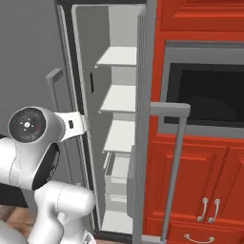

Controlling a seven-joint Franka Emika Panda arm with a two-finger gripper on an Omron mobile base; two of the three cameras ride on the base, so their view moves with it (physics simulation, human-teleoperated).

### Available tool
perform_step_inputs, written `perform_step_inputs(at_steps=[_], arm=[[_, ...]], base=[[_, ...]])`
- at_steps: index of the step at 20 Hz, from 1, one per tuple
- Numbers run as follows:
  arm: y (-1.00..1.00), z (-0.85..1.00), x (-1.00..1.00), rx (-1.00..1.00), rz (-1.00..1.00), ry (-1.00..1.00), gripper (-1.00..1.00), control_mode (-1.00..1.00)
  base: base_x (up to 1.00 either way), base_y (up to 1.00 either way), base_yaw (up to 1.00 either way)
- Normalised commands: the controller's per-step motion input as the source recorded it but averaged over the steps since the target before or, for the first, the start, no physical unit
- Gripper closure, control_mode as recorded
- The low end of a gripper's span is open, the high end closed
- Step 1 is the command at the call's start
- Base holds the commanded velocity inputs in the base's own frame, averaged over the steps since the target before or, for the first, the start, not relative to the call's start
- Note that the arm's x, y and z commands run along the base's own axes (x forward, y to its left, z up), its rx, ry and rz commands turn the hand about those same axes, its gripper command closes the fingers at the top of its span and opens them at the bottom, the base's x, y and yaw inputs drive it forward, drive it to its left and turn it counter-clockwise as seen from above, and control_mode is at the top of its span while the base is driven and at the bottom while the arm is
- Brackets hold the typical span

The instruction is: Take the fish, mushroom, and lime from the freezer and place them in the bowl on the counter.

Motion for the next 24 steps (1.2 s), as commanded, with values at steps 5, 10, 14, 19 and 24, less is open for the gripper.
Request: perform_step_inputs(at_steps=[5, 10, 14, 19, 24], arm=[[0.0, 0.0, 0.0, 0.0, 0.0, 0.0, 1.0, 1.0], [0.0, 0.0, 0.0, 0.0, 0.0, 0.0, 1.0, 1.0], [0.0, 0.0, 0.0, 0.0, 0.0, 0.0, 1.0, 1.0], [0.0, 0.0, 0.0, 0.0, 0.0, 0.0, 1.0, 1.0], [0.0, 0.0, 0.0, 0.0, 0.0, 0.0, 1.0, 1.0]], base=[[-0.51, 0.53, 0.0], [-0.19, 1.0, 0.0], [-0.09, 1.0, 0.01], [-0.08, 1.0, 0.03], [0.0, 1.0, 0.03]])
